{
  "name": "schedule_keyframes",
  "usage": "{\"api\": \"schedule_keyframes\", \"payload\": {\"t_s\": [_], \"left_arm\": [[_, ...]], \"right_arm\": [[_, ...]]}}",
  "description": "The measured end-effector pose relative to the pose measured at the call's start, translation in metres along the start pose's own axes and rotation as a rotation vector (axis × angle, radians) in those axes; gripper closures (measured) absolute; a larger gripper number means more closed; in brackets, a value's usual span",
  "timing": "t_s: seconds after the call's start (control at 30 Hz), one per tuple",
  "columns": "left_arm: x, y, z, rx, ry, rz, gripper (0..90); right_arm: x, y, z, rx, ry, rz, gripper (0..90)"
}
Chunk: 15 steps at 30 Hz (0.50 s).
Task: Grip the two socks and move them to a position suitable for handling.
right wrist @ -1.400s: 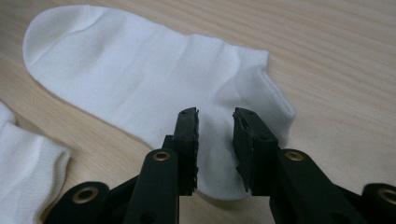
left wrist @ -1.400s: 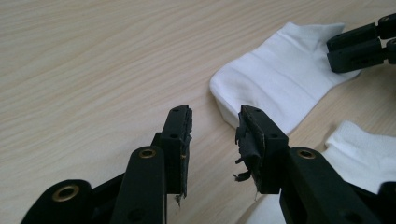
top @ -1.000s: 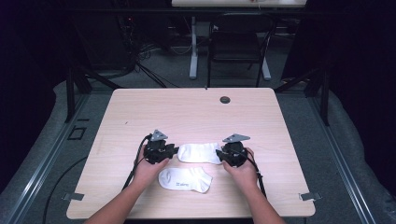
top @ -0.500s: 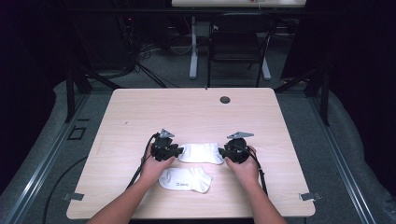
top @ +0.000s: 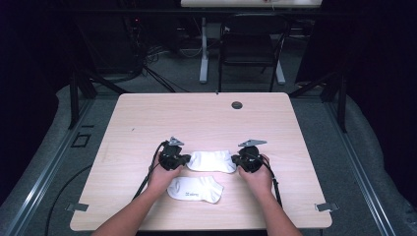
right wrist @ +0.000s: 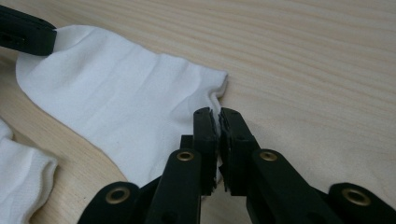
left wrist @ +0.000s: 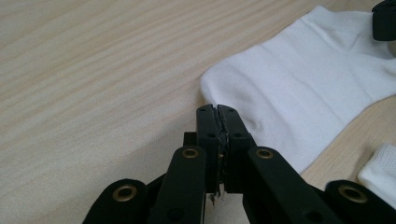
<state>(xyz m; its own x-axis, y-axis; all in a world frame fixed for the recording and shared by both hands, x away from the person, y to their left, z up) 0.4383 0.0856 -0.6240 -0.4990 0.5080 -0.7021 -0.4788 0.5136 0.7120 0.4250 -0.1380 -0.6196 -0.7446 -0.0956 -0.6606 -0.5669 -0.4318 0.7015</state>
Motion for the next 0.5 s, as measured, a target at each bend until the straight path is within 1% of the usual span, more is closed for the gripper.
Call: {"api": "schedule_keyframes", "payload": {"t_s": [0.13,0.17,0.27,0.3,0.33,0.43,0.47,0.5], "left_arm": [[0.000,0.001,0.000,0.003,0.003,-0.003,89.2],[0.000,0.002,0.000,0.005,0.003,-0.004,89.2],[-0.001,0.005,0.001,0.008,0.000,-0.011,89.4],[-0.002,0.006,0.001,0.006,0.004,-0.018,89.4],[-0.003,0.007,0.001,0.009,0.003,-0.022,89.4],[-0.004,0.011,0.001,0.013,0.021,-0.038,89.5],[-0.003,0.013,0.001,0.014,0.016,-0.036,89.5],[-0.003,0.014,0.001,0.014,0.017,-0.039,89.5]], "right_arm": [[0.000,0.000,0.002,-0.007,0.012,-0.004,86.3],[0.000,0.001,0.001,-0.002,0.016,0.001,86.3],[-0.001,0.001,0.002,-0.008,0.014,-0.001,86.5],[-0.001,0.002,0.002,-0.010,0.014,-0.002,86.5],[-0.002,0.003,0.003,-0.013,0.014,-0.005,86.5],[-0.004,0.005,0.007,-0.023,0.017,-0.016,86.6],[-0.004,0.007,0.008,-0.027,0.015,-0.018,86.6],[-0.005,0.008,0.010,-0.030,0.024,-0.023,86.6]]}}
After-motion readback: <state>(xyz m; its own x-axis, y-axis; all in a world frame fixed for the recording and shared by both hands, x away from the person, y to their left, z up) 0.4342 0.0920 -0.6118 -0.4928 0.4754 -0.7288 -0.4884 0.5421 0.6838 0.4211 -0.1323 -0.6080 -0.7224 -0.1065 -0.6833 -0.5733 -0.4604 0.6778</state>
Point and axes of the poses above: each handheld gripper's, and its own axes: y roughly backward along the jaws, x roughly out of its underside, z roughly to its left, the point moved 7 cm from there along -y, roughly forward along the jaws, and after that the axes turned 11 degrees about -y, right-handed, at the moved point
